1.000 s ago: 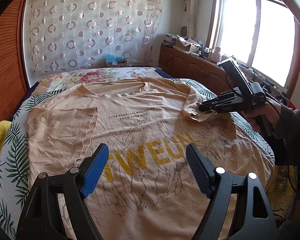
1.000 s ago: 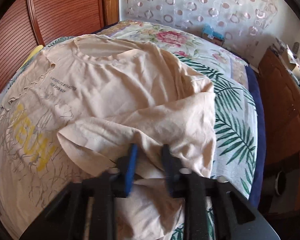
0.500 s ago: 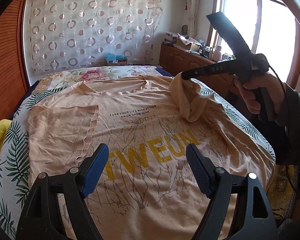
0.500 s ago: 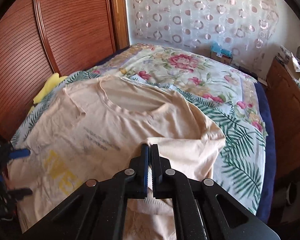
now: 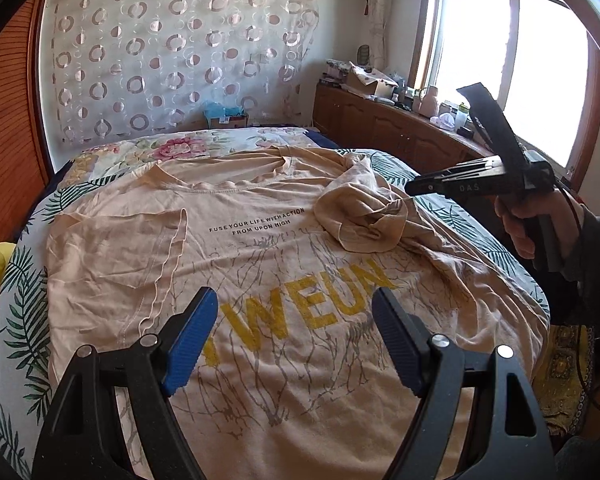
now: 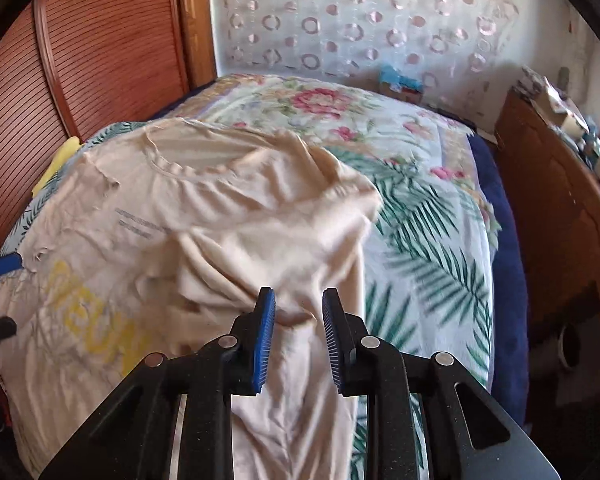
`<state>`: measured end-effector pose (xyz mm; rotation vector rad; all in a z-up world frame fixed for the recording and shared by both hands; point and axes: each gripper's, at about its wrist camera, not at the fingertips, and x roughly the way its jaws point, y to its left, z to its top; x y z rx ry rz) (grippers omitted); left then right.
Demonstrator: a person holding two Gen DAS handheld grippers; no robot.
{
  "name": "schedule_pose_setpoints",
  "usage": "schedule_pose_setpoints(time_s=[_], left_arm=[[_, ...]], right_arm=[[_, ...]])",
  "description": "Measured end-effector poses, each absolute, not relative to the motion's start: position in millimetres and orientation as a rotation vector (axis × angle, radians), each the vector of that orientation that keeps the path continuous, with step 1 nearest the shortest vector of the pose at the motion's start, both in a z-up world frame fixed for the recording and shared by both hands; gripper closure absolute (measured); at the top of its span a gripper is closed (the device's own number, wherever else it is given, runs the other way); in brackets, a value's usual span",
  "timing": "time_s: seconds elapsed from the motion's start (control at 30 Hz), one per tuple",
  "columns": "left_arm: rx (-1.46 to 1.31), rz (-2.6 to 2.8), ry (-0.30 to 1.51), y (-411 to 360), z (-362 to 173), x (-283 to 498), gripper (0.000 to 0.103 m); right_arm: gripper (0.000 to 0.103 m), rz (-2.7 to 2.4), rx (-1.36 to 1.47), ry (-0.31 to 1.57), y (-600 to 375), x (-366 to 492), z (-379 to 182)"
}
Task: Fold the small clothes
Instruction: 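Close the right gripper on the folded side fabric and lift it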
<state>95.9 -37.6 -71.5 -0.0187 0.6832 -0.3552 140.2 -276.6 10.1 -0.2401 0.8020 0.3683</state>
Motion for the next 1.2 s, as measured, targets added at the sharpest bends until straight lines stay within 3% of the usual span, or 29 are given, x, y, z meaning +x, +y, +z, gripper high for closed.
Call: schedule_pose_setpoints(time_s=[0.3,0.37,0.6,0.97,1.1,1.2], left_arm=[[-0.039,-0.381,0.699,-44,-69,112,0.023],[-0.024,-0.391,0.71,-48,-69,120,0.029],[0.024,-0.405,0.74,-61,-68,153,0.048],[0.05,-0.442,0.8,-84,-80,187,0.062],[0.055,-0.48,0.835,-96,-87,193,0.074],[0.066,-0.505,0.849,-106,-89,196,0.074]], right_arm=[[0.081,0.414,-0.114,0.865,-285,153,-13],[0.096,0.445,-0.114,0.862,-283,152,-14],[0.096,0.515,-0.094,0.723,-290,110,6],[0.096,0.576,-0.176,0.763,-290,79,-17],[0.08,0.52,-0.185,0.768,-292,75,-16],[0.07,0.499,-0.192,0.743,-297,61,-10]])
